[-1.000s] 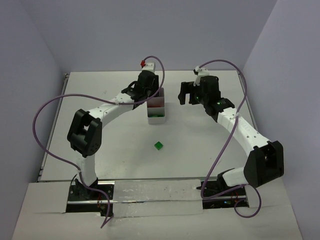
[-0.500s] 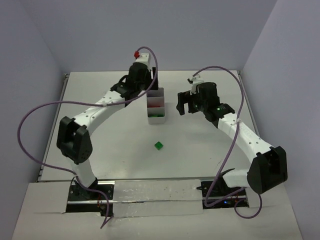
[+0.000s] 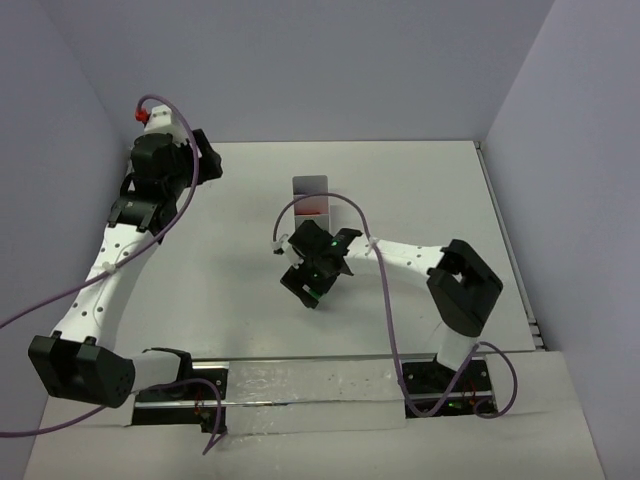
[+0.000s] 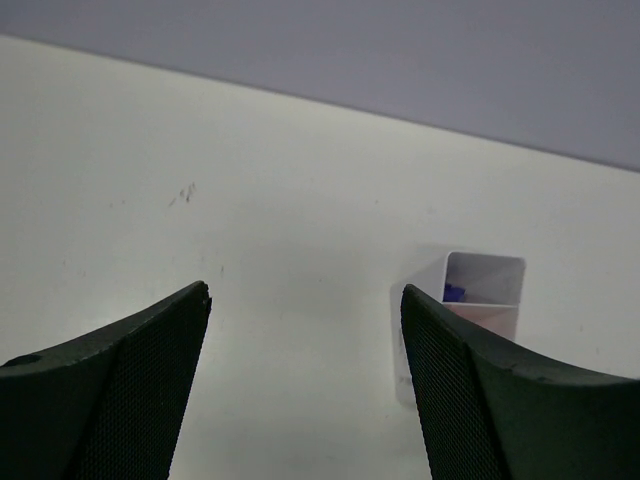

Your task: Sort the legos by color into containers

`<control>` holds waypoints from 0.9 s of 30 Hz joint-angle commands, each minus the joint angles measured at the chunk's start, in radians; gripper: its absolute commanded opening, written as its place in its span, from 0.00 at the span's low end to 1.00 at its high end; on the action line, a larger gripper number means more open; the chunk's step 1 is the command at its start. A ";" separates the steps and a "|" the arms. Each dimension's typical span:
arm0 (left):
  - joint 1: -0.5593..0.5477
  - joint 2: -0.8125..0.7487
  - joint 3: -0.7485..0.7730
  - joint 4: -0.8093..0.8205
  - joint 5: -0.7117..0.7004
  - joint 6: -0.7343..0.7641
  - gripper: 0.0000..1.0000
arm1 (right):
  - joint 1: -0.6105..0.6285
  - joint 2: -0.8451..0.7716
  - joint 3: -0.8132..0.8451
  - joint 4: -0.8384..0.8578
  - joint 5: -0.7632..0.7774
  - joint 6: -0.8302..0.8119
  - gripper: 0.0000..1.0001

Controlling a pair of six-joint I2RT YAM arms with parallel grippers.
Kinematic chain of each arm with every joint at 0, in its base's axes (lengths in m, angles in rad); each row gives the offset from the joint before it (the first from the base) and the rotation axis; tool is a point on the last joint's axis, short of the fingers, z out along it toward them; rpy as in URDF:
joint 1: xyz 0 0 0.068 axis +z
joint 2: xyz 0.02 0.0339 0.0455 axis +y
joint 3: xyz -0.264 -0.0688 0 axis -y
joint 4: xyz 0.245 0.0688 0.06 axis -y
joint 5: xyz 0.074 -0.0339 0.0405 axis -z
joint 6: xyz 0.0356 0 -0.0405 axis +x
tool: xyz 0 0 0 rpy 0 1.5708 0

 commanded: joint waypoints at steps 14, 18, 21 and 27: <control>0.038 -0.038 -0.060 -0.018 0.075 -0.031 0.83 | 0.005 0.209 0.191 -0.173 0.078 0.036 0.75; 0.038 -0.033 -0.059 -0.016 0.076 -0.034 0.83 | -0.001 0.244 0.205 -0.169 0.079 0.035 0.72; 0.038 -0.032 -0.059 -0.015 0.078 -0.032 0.83 | -0.018 0.275 0.211 -0.165 0.062 0.037 0.63; 0.038 -0.032 -0.068 -0.012 0.076 -0.029 0.83 | -0.034 0.232 0.205 -0.150 0.032 0.036 0.22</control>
